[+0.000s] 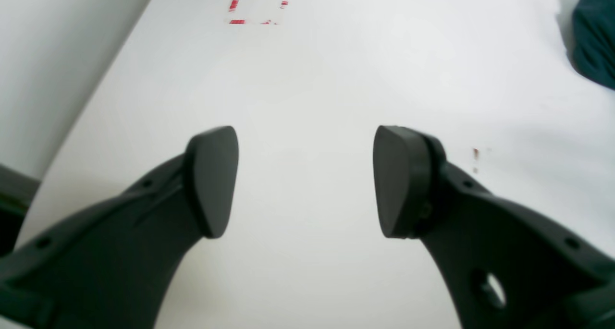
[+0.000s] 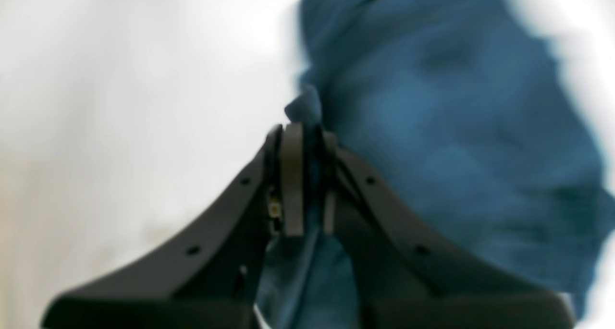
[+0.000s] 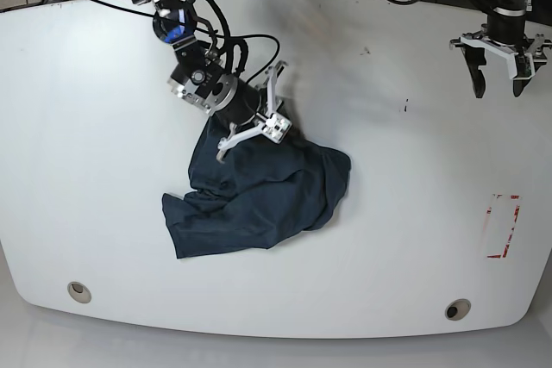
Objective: Layout the t-shirt on the table in an organized manner, then fold the t-shirt properly
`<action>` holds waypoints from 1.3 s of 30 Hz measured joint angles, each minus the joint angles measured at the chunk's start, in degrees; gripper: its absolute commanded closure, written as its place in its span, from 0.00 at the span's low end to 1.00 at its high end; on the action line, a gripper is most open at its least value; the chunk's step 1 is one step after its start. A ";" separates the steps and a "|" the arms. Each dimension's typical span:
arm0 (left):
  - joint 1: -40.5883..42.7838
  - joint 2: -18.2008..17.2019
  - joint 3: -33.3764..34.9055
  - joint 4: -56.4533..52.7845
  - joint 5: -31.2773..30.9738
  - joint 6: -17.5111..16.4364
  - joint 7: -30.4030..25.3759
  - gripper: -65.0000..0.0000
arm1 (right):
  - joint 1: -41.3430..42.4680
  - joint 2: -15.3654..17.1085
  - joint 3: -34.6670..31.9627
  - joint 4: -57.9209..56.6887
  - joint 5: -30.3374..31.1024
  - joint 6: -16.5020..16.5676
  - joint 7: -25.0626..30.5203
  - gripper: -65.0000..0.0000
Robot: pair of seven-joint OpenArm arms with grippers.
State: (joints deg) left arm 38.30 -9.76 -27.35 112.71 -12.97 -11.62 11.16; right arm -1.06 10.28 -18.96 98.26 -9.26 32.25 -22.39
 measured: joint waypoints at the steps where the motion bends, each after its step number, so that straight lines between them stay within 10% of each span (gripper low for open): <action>1: 0.11 -0.07 0.11 0.00 0.00 -1.11 0.00 0.36 | 0.09 0.00 0.76 1.29 -0.26 -0.07 -0.46 1.00; 11: -1.55 0.00 7.15 -0.92 0.44 -12.35 0.26 0.36 | 5.77 -0.15 3.69 11.19 -0.02 -0.28 -0.61 1.00; 39: -24.96 3.19 33.64 -10.91 0.37 -12.37 14.40 0.35 | 38.10 -1.53 10.25 15.17 0.00 0.31 -7.45 1.00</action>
State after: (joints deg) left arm 13.34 -6.57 6.28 101.80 -12.60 -23.99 25.56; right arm 37.04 8.75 -8.71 113.43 -9.26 32.56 -29.85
